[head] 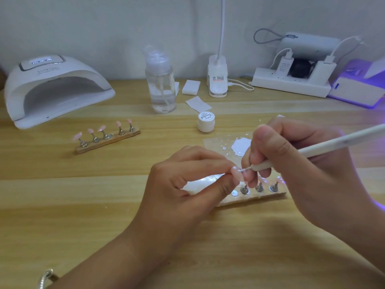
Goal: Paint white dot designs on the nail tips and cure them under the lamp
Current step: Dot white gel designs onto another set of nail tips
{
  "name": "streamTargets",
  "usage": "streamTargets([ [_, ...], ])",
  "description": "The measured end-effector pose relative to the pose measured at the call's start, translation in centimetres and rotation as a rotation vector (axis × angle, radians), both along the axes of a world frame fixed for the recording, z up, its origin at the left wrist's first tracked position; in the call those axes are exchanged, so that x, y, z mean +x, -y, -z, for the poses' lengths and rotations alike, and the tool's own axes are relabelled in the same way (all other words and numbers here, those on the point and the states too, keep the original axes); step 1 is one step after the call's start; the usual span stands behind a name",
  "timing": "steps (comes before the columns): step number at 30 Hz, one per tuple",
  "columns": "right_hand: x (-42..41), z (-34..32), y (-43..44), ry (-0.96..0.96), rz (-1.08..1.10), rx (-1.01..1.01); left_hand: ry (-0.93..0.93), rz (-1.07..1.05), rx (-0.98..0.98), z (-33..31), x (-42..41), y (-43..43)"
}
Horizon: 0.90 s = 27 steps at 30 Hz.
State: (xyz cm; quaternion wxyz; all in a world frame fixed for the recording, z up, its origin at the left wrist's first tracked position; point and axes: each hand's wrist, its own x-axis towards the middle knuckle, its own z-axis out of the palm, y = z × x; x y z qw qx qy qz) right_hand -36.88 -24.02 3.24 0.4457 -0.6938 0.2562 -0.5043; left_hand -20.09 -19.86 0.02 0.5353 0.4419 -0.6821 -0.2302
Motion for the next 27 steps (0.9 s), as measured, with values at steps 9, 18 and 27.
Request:
streamTargets([
  [9, -0.02, 0.15, 0.06, 0.017, -0.02, 0.02, -0.014, 0.009, 0.01, 0.06, 0.03, -0.01],
  [18, -0.05, 0.25, 0.18, 0.019, -0.037, 0.026, -0.02, 0.017, 0.014, 0.07, 0.06, -0.03],
  [27, -0.16, 0.38, 0.34, 0.019, -0.039, 0.02, -0.021, 0.016, 0.008, 0.07, 0.03, 0.02],
])
